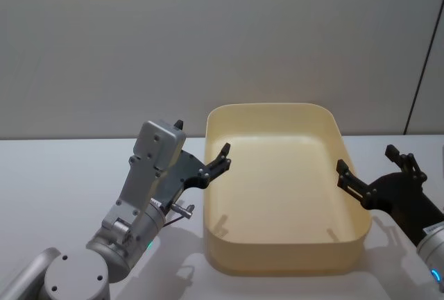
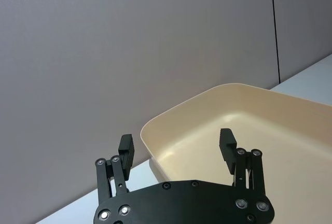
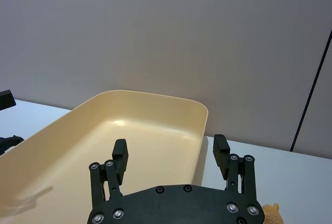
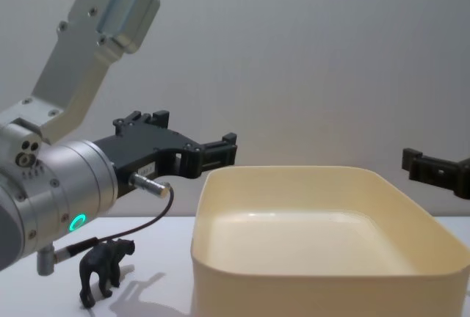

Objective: Pick up the toy alternately with two hands and place it into the central storage box.

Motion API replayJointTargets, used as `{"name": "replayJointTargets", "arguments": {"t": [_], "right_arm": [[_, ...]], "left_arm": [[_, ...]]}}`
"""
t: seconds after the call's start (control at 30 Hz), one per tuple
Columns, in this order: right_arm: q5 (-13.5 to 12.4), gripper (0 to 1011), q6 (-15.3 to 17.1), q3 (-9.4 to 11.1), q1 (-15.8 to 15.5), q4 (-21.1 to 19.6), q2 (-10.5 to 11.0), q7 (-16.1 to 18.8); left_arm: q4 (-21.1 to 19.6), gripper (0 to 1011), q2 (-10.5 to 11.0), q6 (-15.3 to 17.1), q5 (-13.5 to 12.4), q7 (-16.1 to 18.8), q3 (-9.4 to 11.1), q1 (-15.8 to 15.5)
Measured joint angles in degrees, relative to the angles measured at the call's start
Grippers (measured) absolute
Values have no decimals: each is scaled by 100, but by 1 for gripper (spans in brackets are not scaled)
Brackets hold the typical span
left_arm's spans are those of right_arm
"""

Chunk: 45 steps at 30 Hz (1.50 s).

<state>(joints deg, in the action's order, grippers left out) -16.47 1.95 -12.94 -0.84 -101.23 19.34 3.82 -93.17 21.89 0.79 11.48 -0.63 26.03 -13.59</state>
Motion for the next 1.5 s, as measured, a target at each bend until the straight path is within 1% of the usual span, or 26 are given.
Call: {"name": "replayJointTargets", "arguments": {"t": [1.5], "right_arm": [[0, 1001, 0, 0, 0, 0, 0, 0]], "left_arm": [[0, 1001, 0, 0, 0, 0, 0, 0]]}}
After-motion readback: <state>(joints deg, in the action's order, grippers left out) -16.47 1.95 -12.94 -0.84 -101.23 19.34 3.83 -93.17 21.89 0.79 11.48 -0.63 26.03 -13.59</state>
